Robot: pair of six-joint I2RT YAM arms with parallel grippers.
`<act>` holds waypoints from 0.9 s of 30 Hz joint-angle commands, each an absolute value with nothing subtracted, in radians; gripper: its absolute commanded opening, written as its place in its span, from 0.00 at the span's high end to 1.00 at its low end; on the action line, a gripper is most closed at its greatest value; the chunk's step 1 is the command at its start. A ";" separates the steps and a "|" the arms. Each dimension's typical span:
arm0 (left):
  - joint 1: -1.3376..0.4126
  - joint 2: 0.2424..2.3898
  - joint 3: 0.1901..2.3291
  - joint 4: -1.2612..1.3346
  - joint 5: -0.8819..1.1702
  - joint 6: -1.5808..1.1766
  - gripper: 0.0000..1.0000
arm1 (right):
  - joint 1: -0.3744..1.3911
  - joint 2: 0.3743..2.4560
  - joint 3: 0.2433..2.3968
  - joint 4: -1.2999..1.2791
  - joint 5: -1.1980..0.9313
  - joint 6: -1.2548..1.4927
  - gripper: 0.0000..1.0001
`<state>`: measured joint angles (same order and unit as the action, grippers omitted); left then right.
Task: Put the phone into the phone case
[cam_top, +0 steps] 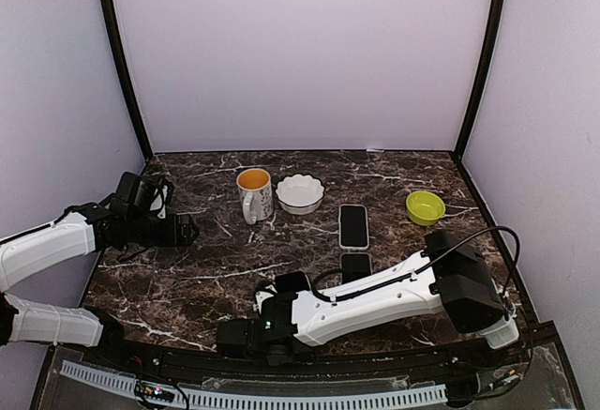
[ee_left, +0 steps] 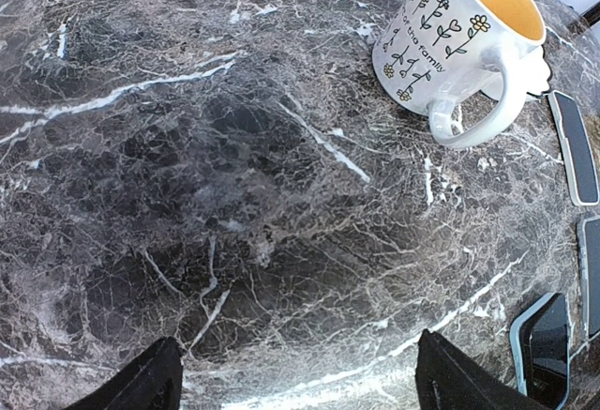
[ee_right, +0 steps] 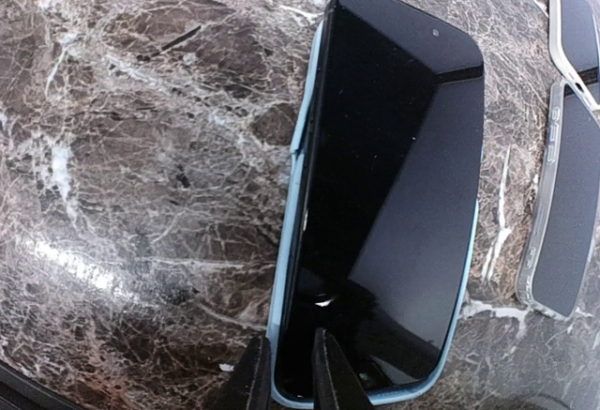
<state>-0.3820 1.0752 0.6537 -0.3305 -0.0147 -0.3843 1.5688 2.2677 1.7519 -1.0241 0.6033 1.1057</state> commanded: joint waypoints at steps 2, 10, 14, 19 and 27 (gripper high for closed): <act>-0.376 1.076 0.640 -0.322 -0.021 -0.368 0.12 | 1.556 2.262 1.646 -1.011 0.544 1.174 0.86; -0.376 1.064 0.650 -0.336 -0.062 -0.360 0.12 | 1.542 2.244 1.618 -0.961 0.517 1.173 0.86; -0.376 1.043 0.644 -0.329 -0.064 -0.357 0.12 | 1.542 2.213 1.670 -0.971 0.559 1.138 0.81; -0.376 1.042 0.641 -0.325 -0.053 -0.354 0.13 | 1.536 2.141 1.718 -0.968 0.627 1.121 0.78; -0.376 1.084 0.650 -0.326 -0.016 -0.351 0.13 | 1.493 1.977 1.590 -0.829 0.662 1.095 0.69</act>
<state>-0.3820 1.0702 0.6537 -0.3298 -0.0368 -0.3656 1.5314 2.0712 1.6489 -0.9009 0.6247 1.1126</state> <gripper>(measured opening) 0.870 0.287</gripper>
